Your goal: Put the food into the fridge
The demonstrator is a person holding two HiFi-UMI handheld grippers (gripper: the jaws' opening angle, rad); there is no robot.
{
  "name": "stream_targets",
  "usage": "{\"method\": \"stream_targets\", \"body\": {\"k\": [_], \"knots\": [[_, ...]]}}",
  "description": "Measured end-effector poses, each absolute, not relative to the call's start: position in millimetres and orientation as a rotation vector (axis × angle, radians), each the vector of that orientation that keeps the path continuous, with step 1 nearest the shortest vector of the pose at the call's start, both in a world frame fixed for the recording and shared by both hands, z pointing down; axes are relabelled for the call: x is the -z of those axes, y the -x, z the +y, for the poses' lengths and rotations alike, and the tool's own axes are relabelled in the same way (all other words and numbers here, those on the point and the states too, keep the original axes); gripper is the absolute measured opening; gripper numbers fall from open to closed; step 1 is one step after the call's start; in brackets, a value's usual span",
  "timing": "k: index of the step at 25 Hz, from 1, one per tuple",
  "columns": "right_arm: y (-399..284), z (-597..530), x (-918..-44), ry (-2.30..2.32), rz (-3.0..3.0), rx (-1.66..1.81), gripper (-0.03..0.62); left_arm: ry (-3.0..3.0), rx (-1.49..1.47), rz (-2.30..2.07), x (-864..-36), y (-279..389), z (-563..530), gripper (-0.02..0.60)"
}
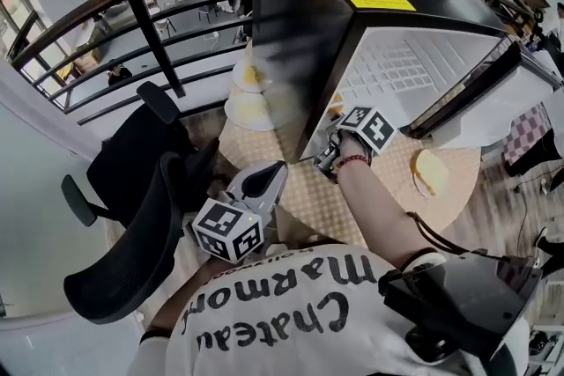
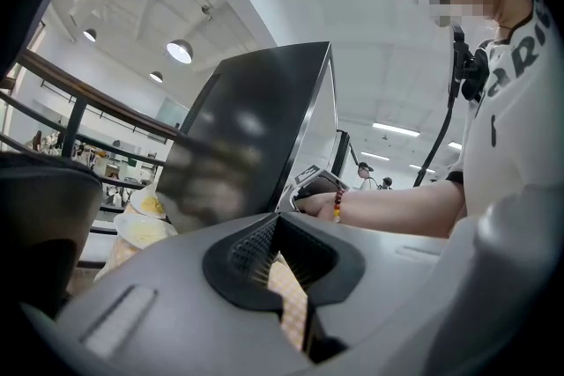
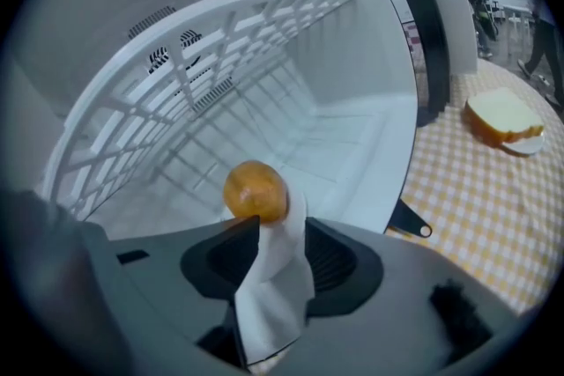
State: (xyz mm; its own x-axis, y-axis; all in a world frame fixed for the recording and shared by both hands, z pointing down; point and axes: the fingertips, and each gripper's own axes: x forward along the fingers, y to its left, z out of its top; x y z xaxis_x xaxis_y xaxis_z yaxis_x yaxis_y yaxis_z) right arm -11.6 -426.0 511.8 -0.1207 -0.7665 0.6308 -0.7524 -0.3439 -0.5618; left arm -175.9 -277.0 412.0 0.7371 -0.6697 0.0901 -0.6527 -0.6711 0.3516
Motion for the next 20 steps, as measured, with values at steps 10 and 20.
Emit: {"method": "stream_targets", "body": {"k": [10, 20], "knots": [[-4, -377, -456, 1.529, 1.944, 1.469, 0.125, -2.525, 0.061, -1.135, -405, 144, -262, 0.007], [-107, -272, -401, 1.371, 2.374, 1.115, 0.017, -2.485, 0.173, -1.302, -379, 63, -200, 0.006]]}}
